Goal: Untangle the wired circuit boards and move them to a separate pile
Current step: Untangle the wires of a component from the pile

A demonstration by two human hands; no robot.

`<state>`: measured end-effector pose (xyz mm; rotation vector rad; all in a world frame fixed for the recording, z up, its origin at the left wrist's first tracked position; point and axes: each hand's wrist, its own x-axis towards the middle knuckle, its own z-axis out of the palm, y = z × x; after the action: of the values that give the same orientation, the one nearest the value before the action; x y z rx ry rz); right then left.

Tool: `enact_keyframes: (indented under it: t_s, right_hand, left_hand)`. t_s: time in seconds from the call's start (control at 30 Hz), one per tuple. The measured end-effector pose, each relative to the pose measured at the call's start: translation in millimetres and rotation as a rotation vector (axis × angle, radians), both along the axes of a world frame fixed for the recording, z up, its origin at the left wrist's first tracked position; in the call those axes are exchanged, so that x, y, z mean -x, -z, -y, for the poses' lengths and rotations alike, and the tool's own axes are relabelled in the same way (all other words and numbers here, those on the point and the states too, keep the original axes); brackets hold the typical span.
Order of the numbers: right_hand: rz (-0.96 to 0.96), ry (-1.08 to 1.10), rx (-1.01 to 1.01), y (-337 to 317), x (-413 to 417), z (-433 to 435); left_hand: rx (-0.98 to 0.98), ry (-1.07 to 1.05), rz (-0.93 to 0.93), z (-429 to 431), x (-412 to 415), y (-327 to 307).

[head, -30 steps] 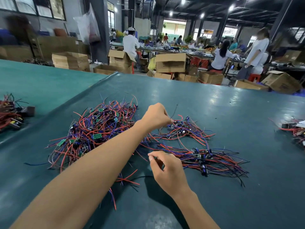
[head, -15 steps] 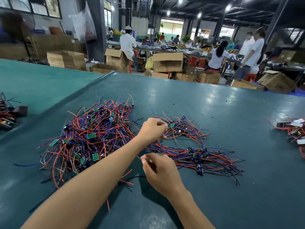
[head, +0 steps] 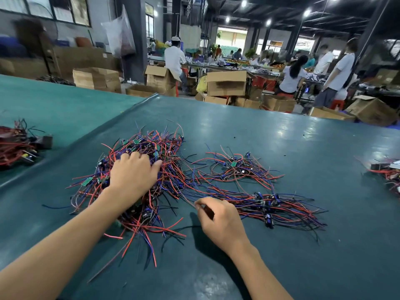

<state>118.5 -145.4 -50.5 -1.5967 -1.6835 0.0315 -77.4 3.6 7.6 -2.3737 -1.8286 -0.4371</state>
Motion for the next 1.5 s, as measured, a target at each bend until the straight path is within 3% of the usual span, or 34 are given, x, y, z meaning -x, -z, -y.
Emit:
enact_keyframes:
  t_s: [0.13,0.33,0.57,0.67,1.07,1.27,1.5]
  right_hand:
    - [-0.018,0.017,0.022,1,-1,-1]
    - [-0.032,0.012,0.028,1,-1,0]
    - [-0.042,0.022,0.066,1,-2,1]
    - [-0.043,0.032,0.103,1,-3,0]
    - [-0.075,0.027,0.071,0,-1,1]
    - [-0.065,0.024,0.091,1,-3,1]
    - [-0.05,0.016,0.08,2,-3,1]
  left_hand:
    - [0.177,0.119,0.061,3,28,13]
    - [0.061,0.153,0.123,26,21,29]
    - [0.198,0.162,0.252,25,27,17]
    - [0.083,0.081,0.277,26,37,19]
    - [0.249,-0.013,0.173,17,29,-7]
    - [0.247,-0.052,0.27,17,25,-2]
    - [0.309,-0.092,0.198,18,21,-8]
